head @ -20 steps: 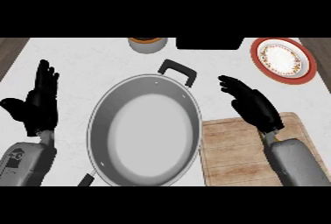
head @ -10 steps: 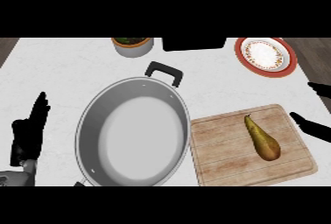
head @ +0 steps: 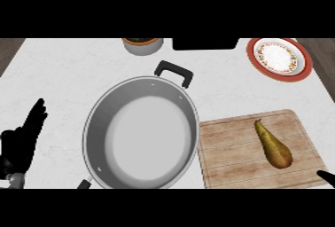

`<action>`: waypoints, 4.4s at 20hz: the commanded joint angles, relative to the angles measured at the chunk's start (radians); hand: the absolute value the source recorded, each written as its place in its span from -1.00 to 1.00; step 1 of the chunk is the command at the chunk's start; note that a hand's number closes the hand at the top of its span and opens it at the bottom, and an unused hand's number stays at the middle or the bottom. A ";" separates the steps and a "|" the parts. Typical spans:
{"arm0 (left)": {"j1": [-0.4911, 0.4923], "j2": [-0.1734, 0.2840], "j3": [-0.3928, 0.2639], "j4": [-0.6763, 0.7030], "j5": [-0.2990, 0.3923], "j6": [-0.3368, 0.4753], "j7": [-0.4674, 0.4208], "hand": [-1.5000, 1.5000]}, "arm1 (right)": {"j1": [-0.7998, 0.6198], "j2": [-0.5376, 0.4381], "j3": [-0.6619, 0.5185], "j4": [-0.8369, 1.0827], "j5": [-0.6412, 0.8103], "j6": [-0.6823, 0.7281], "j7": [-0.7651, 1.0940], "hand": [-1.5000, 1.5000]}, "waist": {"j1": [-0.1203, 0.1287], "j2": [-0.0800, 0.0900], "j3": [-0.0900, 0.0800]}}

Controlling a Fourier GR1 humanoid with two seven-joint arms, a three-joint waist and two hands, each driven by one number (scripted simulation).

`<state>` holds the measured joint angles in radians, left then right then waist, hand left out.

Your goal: Pick the pear from the cutting board and place it in the pot

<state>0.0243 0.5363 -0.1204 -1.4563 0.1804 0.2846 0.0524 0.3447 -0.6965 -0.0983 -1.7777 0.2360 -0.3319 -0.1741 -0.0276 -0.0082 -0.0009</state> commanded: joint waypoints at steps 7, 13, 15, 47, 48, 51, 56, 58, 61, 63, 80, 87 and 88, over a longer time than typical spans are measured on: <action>-0.017 -0.006 -0.009 -0.036 -0.022 -0.025 0.038 0.00 | -0.072 -0.158 0.150 -0.270 0.149 0.275 0.566 -1.00 | 0.044 0.012 -0.002; -0.008 -0.006 0.001 -0.034 -0.010 -0.056 0.016 0.00 | -0.195 -0.229 0.278 -0.229 0.115 0.533 0.829 -1.00 | 0.072 0.016 -0.002; -0.015 -0.008 0.008 -0.045 -0.024 -0.042 0.038 0.00 | -0.266 -0.221 0.291 -0.217 0.068 0.614 0.900 -1.00 | 0.059 0.013 -0.001; -0.005 -0.152 0.155 -0.076 -0.177 -0.171 0.094 0.00 | -0.548 0.208 0.346 0.199 0.420 0.893 0.958 -1.00 | 0.029 0.008 0.001; 0.060 -0.174 0.122 -0.171 -0.199 -0.147 0.114 0.00 | -0.566 0.241 0.365 0.210 0.443 0.881 0.985 -1.00 | 0.032 0.007 0.001; 0.044 -0.155 0.179 -0.135 -0.175 -0.193 0.096 0.00 | -0.522 0.254 0.374 0.319 0.515 0.780 0.868 -1.00 | 0.031 0.008 0.001; -0.026 -0.187 0.205 -0.005 -0.213 -0.217 0.028 0.00 | -0.485 0.261 0.334 0.272 0.532 0.828 0.841 -1.00 | 0.026 0.008 0.001; -0.011 -0.192 0.201 -0.067 -0.223 -0.217 0.080 0.00 | -0.526 0.250 0.333 0.325 0.547 0.875 0.807 1.00 | 0.029 0.008 0.001; 0.045 -0.194 0.217 -0.058 -0.215 -0.237 0.017 0.00 | -0.638 0.283 0.345 0.467 0.582 0.825 0.720 1.00 | 0.037 0.010 0.001; 0.047 -0.200 0.237 -0.079 -0.226 -0.244 0.027 0.00 | -0.566 0.260 0.315 0.312 0.571 0.896 0.740 1.00 | 0.030 0.008 0.001; -0.059 -0.239 0.179 -0.067 -0.268 -0.270 0.084 0.00 | -0.671 0.694 0.921 0.196 0.638 0.656 1.148 1.00 | 0.129 0.004 -0.001; -0.044 -0.198 0.222 -0.039 -0.255 -0.307 0.058 0.00 | -0.867 0.694 1.072 0.120 0.790 0.523 1.394 1.00 | 0.108 -0.014 -0.005; -0.050 -0.190 0.230 -0.027 -0.257 -0.307 0.069 0.00 | -0.903 0.694 1.069 0.114 0.828 0.517 1.414 1.00 | 0.100 -0.016 -0.006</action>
<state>0.0081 0.3898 0.1434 -1.4823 -0.0832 -0.0264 0.1101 -0.4463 -0.0434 0.8792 -1.6211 0.9890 0.2324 1.0606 0.0880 -0.0150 -0.0049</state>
